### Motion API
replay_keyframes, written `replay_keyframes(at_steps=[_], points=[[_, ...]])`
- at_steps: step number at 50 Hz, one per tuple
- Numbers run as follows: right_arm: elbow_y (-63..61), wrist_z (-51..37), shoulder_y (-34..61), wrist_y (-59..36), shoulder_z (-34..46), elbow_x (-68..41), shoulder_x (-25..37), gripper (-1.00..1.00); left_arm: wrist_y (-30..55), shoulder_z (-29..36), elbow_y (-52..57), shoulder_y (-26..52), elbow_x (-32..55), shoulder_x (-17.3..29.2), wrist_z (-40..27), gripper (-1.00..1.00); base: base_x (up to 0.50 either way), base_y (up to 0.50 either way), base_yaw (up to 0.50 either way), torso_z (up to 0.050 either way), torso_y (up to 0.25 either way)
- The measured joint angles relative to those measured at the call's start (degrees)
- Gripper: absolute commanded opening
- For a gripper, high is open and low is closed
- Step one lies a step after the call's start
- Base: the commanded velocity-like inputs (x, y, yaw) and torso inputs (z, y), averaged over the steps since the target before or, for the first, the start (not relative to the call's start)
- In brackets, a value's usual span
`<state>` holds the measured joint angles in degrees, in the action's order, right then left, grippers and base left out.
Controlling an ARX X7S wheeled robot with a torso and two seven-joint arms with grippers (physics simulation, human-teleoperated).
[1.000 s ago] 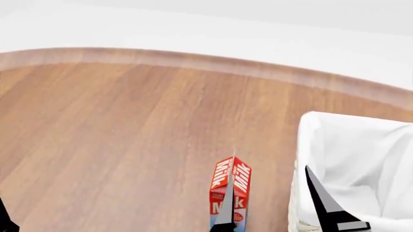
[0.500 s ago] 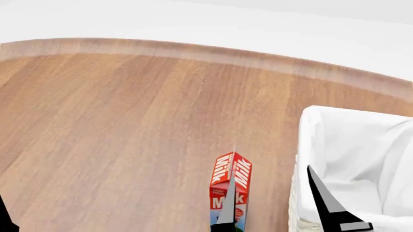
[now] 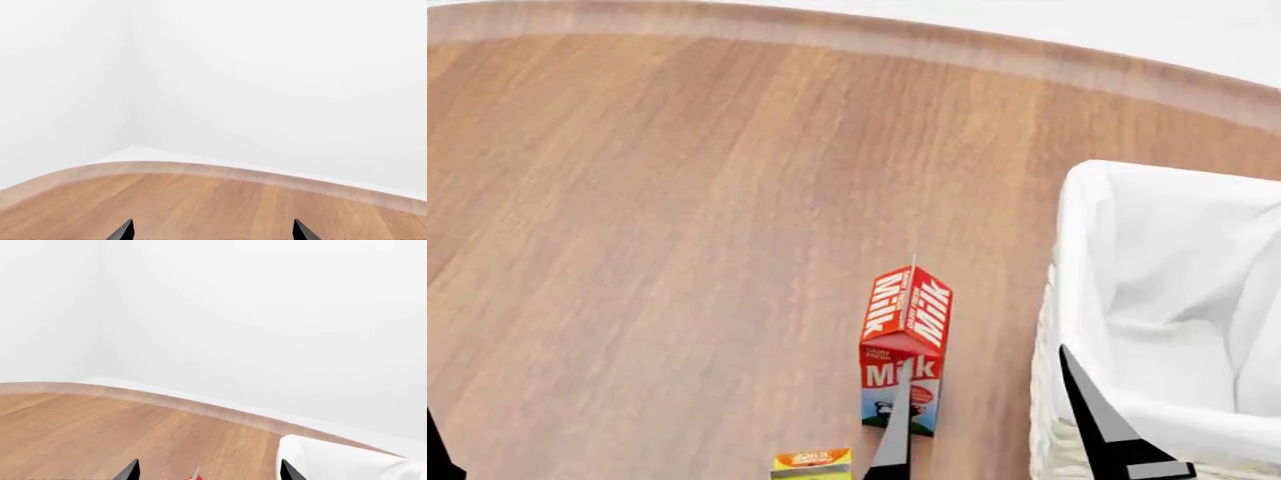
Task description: Pick up the orange juice, and put it in the basket.
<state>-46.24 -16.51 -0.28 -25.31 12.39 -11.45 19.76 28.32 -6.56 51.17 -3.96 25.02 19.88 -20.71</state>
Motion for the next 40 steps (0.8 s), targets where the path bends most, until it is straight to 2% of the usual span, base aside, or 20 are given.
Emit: replay_keyframes(at_steps=[12,23,40], points=[[-3.03,-1.19,-1.78,-1.20,-0.10,0.05,0.61,1.00,0.46,-0.23,0.13,0.01,1.27,0.66,-0.45,1.00,0.00,0.00,0.00,0.000,0.000],[-7.21,-4.48,-10.45,0.05,-0.64,3.28,2.04,1.00,0.74,-0.10,0.24,-0.14,2.01,1.13,-0.79,1.00,0.00,0.00,0.00,0.000,0.000],[-6.53,-7.78,-19.60,5.12,4.32,9.94,2.52,1.00,0.76,0.98,0.42,-0.29,1.75,1.74,-1.43,1.00,0.00,0.00,0.00,0.000,0.000]])
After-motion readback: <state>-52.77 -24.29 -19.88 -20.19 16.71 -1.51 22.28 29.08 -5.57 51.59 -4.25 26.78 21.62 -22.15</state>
